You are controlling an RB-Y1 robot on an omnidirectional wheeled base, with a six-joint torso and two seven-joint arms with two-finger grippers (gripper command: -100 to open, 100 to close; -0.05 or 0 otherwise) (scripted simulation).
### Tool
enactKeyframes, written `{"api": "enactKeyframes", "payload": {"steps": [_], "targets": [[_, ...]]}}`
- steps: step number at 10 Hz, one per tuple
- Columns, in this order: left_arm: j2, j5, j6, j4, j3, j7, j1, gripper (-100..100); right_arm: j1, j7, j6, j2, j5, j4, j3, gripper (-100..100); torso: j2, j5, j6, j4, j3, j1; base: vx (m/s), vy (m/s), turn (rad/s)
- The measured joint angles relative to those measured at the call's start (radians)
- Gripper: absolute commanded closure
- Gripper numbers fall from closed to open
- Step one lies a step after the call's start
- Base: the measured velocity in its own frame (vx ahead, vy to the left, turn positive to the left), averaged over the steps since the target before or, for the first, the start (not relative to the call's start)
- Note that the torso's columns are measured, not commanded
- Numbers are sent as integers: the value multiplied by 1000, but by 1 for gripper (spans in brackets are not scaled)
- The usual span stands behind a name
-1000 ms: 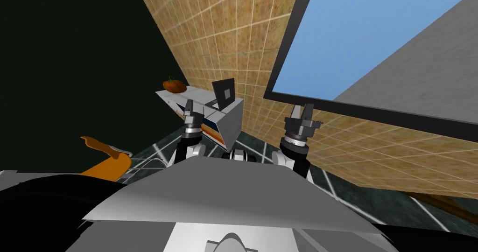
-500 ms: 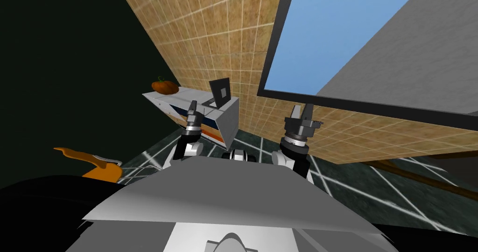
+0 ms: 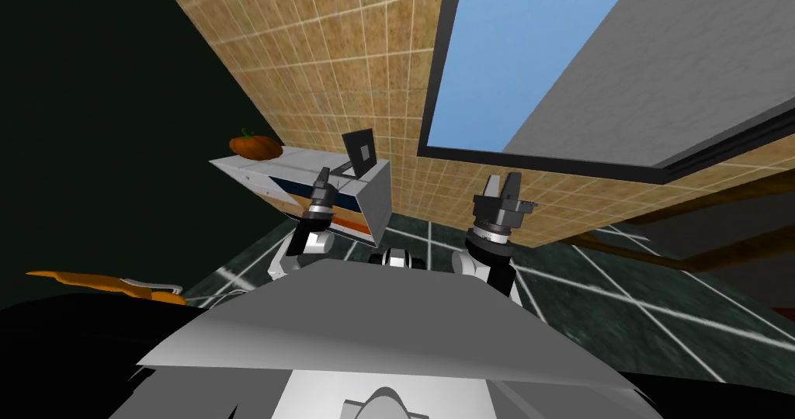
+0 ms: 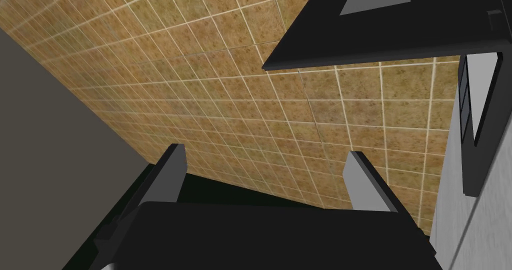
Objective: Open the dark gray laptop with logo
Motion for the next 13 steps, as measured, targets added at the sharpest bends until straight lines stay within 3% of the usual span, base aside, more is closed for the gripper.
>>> {"api": "enactKeyframes", "payload": {"steps": [3,6,13], "targets": [[55,0,59,57,53,12,-51,-100,0,0,0,0,0,0,0,0,1,0,0,0,1,1,-114,34,-228],[105,-8,115,73,96,31,-77,-100,0,0,0,0,0,0,0,0,0,0,0,0,0,1,-77,35,-203],[248,-35,212,92,158,93,-139,-100,1,0,0,0,0,0,0,0,0,1,0,0,0,2,37,71,-161]]}}
